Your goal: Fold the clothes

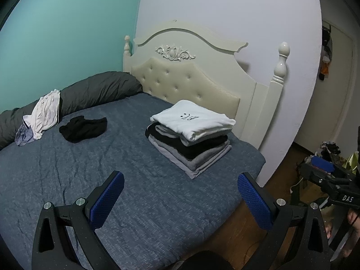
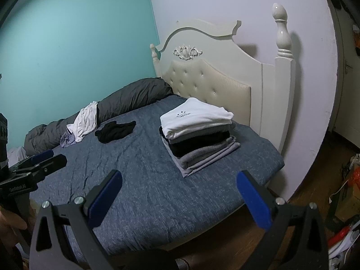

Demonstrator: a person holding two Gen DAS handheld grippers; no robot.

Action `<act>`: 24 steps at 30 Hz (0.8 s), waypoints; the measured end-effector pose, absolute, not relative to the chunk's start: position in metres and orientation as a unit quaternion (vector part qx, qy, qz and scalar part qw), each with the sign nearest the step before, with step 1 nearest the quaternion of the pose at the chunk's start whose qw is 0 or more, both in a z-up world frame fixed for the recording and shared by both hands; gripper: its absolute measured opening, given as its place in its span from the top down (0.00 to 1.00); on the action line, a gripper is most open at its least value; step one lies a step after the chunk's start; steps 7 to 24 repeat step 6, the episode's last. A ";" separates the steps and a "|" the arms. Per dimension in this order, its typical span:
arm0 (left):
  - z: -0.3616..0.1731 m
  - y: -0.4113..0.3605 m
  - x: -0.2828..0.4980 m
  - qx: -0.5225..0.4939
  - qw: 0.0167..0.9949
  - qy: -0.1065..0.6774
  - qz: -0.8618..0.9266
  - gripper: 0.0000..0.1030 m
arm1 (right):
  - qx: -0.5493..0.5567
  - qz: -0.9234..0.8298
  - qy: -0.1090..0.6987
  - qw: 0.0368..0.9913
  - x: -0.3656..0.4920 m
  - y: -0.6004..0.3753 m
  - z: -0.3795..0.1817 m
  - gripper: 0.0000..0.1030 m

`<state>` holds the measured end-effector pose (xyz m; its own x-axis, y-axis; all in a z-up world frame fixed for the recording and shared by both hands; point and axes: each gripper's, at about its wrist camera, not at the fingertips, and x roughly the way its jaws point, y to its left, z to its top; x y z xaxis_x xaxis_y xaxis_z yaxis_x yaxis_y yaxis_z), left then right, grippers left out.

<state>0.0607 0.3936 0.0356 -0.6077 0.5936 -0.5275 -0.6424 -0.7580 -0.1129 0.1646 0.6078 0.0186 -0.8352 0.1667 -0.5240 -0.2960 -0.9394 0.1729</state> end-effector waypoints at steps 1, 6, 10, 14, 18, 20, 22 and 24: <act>0.036 0.394 0.061 -0.277 0.345 0.045 0.896 0.00 | -0.261 0.950 0.125 0.121 0.165 0.608 0.018 0.01; 0.036 0.393 0.062 -0.270 0.346 0.040 0.898 0.00 | -0.262 0.949 0.126 0.122 0.165 0.608 0.017 0.01; 0.036 0.393 0.062 -0.270 0.346 0.040 0.898 0.00 | -0.262 0.949 0.126 0.122 0.165 0.608 0.017 0.01; 0.036 0.393 0.062 -0.270 0.346 0.040 0.898 0.00 | -0.262 0.949 0.126 0.122 0.165 0.608 0.017 0.01; 0.036 0.393 0.062 -0.270 0.346 0.040 0.898 0.00 | -0.262 0.949 0.126 0.122 0.165 0.608 0.017 0.01; 0.036 0.393 0.062 -0.270 0.346 0.040 0.898 0.00 | -0.262 0.949 0.126 0.122 0.165 0.608 0.017 0.01; 0.036 0.393 0.062 -0.270 0.346 0.040 0.898 0.00 | -0.262 0.949 0.126 0.122 0.165 0.608 0.017 0.01; 0.036 0.393 0.062 -0.270 0.346 0.040 0.898 0.00 | -0.262 0.949 0.126 0.122 0.165 0.608 0.017 0.01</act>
